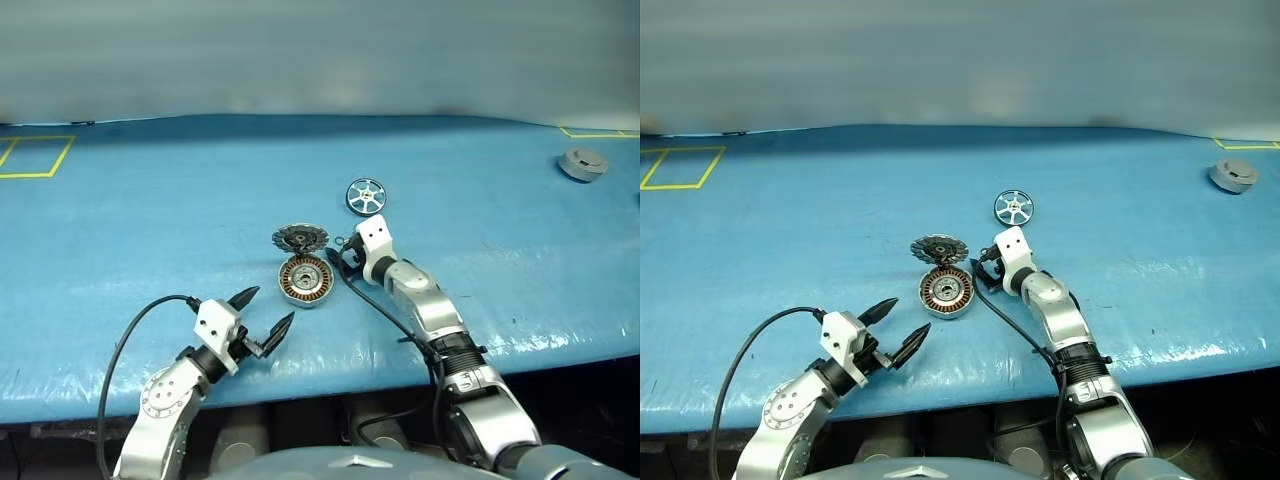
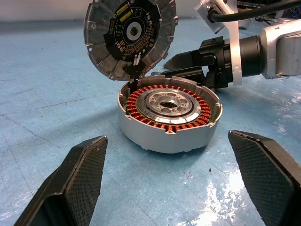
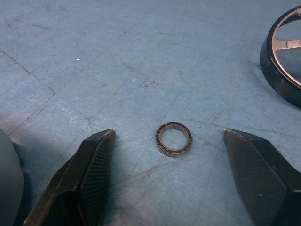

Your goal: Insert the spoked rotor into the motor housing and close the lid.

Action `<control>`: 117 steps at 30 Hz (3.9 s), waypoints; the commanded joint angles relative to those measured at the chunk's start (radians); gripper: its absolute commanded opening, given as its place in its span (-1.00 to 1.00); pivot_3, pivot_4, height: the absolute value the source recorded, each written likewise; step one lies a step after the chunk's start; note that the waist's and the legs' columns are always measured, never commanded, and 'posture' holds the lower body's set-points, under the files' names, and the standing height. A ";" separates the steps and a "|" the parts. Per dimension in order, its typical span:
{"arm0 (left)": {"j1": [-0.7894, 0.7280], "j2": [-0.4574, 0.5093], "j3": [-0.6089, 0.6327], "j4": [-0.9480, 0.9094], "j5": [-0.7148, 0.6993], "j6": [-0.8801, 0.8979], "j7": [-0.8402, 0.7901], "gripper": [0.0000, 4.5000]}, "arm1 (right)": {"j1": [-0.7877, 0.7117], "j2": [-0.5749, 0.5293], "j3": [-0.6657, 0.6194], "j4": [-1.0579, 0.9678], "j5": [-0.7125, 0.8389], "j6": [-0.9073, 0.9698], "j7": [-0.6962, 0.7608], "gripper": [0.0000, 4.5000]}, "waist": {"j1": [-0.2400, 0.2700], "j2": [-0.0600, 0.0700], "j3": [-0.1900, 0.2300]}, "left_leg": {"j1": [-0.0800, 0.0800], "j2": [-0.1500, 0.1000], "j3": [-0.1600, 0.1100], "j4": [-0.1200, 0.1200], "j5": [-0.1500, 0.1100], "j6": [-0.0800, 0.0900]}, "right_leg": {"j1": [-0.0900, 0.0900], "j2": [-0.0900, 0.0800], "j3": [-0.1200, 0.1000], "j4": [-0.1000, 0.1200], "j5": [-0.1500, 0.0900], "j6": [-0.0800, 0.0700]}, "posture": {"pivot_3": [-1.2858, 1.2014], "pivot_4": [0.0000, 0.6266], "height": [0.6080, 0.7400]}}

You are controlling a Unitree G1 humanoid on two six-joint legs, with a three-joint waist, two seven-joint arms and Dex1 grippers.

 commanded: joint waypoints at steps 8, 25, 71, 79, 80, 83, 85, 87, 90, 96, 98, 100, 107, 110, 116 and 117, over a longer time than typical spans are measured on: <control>-0.016 0.002 0.004 -0.004 0.007 -0.048 0.051 1.00 | 0.002 0.012 0.009 0.035 -0.054 -0.006 -0.049 -0.70 | 0.002 0.000 0.000 | 0.000 0.000 0.000 0.000 0.000 0.000 | 0.000 -0.001 0.000 -0.001 0.000 0.000 | 0.03 -0.52 1.00; -0.029 0.020 -0.023 0.010 0.019 -0.089 0.052 1.00 | 0.431 -0.231 -0.046 -0.889 0.073 0.414 0.084 -0.70 | 0.014 0.000 0.001 | -0.005 0.004 0.000 -0.006 -0.003 0.002 | -0.005 -0.003 0.000 -0.005 -0.004 0.001 | 0.03 -0.52 1.00; -0.049 0.036 -0.053 0.135 0.055 -0.171 0.044 1.00 | 0.278 -0.031 0.217 -0.749 0.078 0.447 -0.002 -0.26 | 0.012 -0.001 0.001 | -0.013 -0.001 -0.001 -0.002 -0.003 0.002 | -0.013 -0.002 -0.002 -0.002 -0.004 0.001 | 0.03 -0.52 1.00; -0.052 0.030 -0.055 0.153 0.054 -0.187 0.046 1.00 | 0.267 -0.004 0.153 -0.915 0.166 0.549 -0.008 0.02 | 0.013 -0.001 0.001 | -0.013 -0.001 -0.002 0.000 -0.003 0.002 | -0.013 -0.002 -0.001 -0.001 -0.004 0.001 | 0.03 -0.52 1.00; -0.051 0.029 -0.055 0.155 0.053 -0.189 0.047 1.00 | 0.263 -0.003 0.144 -0.940 0.174 0.568 -0.014 0.02 | 0.012 -0.001 0.001 | -0.013 -0.001 -0.002 0.000 -0.003 0.002 | -0.013 -0.002 -0.002 -0.001 -0.004 0.001 | 0.03 -0.52 1.00; -0.049 0.028 -0.056 0.159 0.054 -0.193 0.047 1.00 | 0.250 -0.004 0.136 -0.975 0.176 0.626 -0.041 -0.15 | 0.011 -0.001 0.001 | -0.013 0.000 -0.002 0.000 -0.003 0.002 | -0.013 -0.002 -0.002 0.000 -0.004 0.001 | 0.03 -0.52 1.00; -0.050 0.026 -0.058 0.162 0.054 -0.194 0.047 1.00 | 0.226 -0.030 0.165 -0.983 0.147 0.660 -0.057 -0.39 | 0.010 -0.001 0.001 | -0.013 0.000 -0.002 0.000 -0.003 0.002 | -0.013 -0.002 -0.002 0.000 -0.004 0.001 | 0.03 -0.52 1.00; -0.052 0.024 -0.061 0.166 0.055 -0.196 0.047 1.00 | 0.197 -0.045 0.193 -0.972 0.124 0.691 -0.074 -0.69 | 0.009 -0.001 0.001 | -0.013 -0.001 -0.002 0.000 -0.003 0.002 | -0.013 -0.002 -0.002 0.000 -0.004 0.001 | 0.03 -0.52 1.00; -0.055 0.020 -0.062 0.169 0.053 -0.201 0.047 1.00 | 0.161 -0.050 0.208 -0.940 0.117 0.726 -0.084 -0.99 | 0.008 -0.001 0.001 | -0.013 -0.001 -0.002 0.000 -0.003 0.002 | -0.013 -0.002 -0.002 0.000 -0.004 0.001 | 0.03 -0.52 1.00; -0.048 0.019 -0.062 0.167 0.054 -0.211 0.047 1.00 | 0.108 -0.089 0.230 -0.879 0.123 0.767 -0.048 -0.99 | 0.007 -0.001 0.001 | -0.013 -0.001 -0.002 0.000 -0.003 0.002 | -0.013 -0.002 -0.002 0.000 -0.004 0.001 | 0.03 -0.52 1.00; -0.045 0.019 -0.062 0.167 0.055 -0.214 0.048 1.00 | 0.100 -0.103 0.238 -0.864 0.123 0.771 -0.033 -0.99 | 0.007 -0.001 0.001 | -0.014 -0.001 -0.002 0.000 -0.003 0.002 | -0.013 -0.002 -0.002 0.000 -0.004 0.001 | 0.03 -0.52 1.00; -0.041 0.018 -0.061 0.166 0.057 -0.218 0.052 1.00 | 0.094 -0.114 0.247 -0.848 0.121 0.771 -0.023 -0.99 | 0.007 -0.001 0.001 | -0.013 -0.001 -0.002 0.000 -0.003 0.002 | -0.013 -0.002 -0.002 0.000 -0.004 0.001 | 0.03 -0.52 1.00; -0.035 0.017 -0.063 0.165 0.058 -0.225 0.062 1.00 | 0.089 -0.122 0.263 -0.817 0.127 0.767 0.007 -0.99 | 0.006 -0.001 0.001 | -0.013 -0.001 -0.002 0.000 -0.003 0.002 | -0.013 -0.002 -0.002 0.000 -0.004 0.001 | 0.03 -0.52 1.00; -0.034 0.016 -0.063 0.166 0.060 -0.225 0.067 1.00 | 0.091 -0.122 0.271 -0.811 0.131 0.762 0.022 -0.99 | 0.006 -0.001 0.001 | -0.013 -0.001 -0.002 0.000 -0.003 0.002 | -0.013 -0.002 -0.002 0.000 -0.004 0.001 | 0.03 -0.52 1.00; -0.030 0.017 -0.058 0.167 0.061 -0.224 0.071 1.00 | 0.106 -0.128 0.281 -0.813 0.135 0.748 0.045 -0.99 | 0.006 -0.001 0.001 | -0.013 -0.001 -0.002 0.000 -0.003 0.002 | -0.013 -0.002 -0.002 0.000 -0.004 0.001 | 0.03 -0.52 1.00; -0.030 0.017 -0.058 0.167 0.061 -0.223 0.071 1.00 | 0.108 -0.128 0.281 -0.813 0.135 0.746 0.046 -0.99 | 0.006 -0.001 0.001 | -0.013 -0.001 -0.002 0.000 -0.003 0.002 | -0.013 -0.002 -0.002 0.000 -0.004 0.001 | 0.03 -0.52 1.00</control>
